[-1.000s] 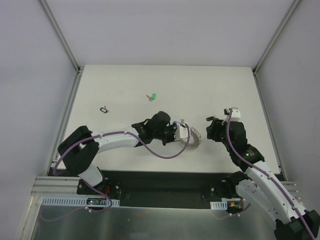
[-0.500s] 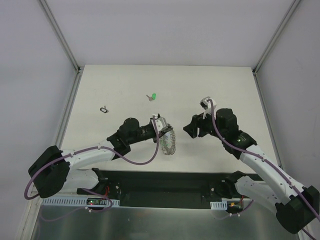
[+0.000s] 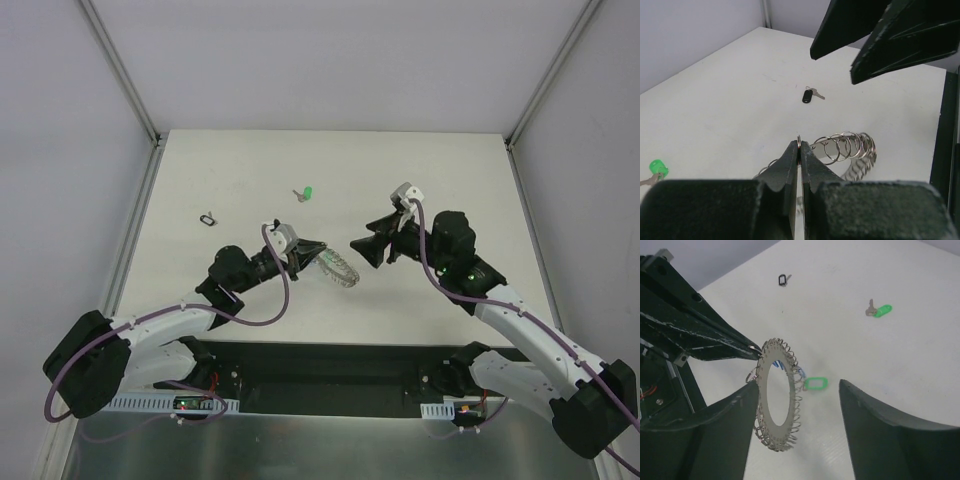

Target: Put the keys on the keyring

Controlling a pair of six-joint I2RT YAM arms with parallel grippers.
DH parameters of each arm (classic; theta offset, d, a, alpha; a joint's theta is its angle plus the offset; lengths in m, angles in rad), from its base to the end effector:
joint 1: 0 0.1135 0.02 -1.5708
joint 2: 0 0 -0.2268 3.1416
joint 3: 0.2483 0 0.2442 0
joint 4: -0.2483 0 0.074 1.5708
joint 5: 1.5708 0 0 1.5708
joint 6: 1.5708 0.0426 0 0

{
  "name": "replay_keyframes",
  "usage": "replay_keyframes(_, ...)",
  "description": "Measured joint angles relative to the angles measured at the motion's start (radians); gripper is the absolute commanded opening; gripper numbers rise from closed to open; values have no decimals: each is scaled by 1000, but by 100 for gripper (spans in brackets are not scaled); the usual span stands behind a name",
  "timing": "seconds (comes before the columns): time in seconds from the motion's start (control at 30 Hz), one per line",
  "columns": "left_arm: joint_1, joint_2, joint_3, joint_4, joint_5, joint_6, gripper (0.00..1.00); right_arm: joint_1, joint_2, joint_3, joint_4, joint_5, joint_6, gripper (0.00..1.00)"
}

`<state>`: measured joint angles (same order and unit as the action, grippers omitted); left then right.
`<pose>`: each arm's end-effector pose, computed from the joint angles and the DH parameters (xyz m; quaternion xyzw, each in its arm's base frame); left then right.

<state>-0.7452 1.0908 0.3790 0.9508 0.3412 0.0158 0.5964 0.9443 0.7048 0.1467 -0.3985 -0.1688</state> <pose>0.1701 -0.1763 0.2325 0.3501 0.5157 -0.3744 0.6866 0.1926 0.1507 0.2889 -0.3942 0.6224 0.2831 0.6142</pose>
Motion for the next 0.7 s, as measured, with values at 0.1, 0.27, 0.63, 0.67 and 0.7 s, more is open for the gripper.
replay_keyframes(0.1,14,-18,-7,3,1,-10,0,0,1,1,52,1,5,87)
replay_keyframes(0.27,23,-52,-23,7,16,-11,0,0,82,116,-26,-6,-24,81)
replay_keyframes(0.63,113,-51,-52,119,142,-110,0,0,193,209,-58,-190,-131,64)
replay_keyframes(0.67,119,-51,-52,135,164,-119,0,0,210,209,-59,-222,-148,63)
replay_keyframes(0.7,119,-51,-52,143,176,-125,0,0,218,209,-59,-237,-158,61)
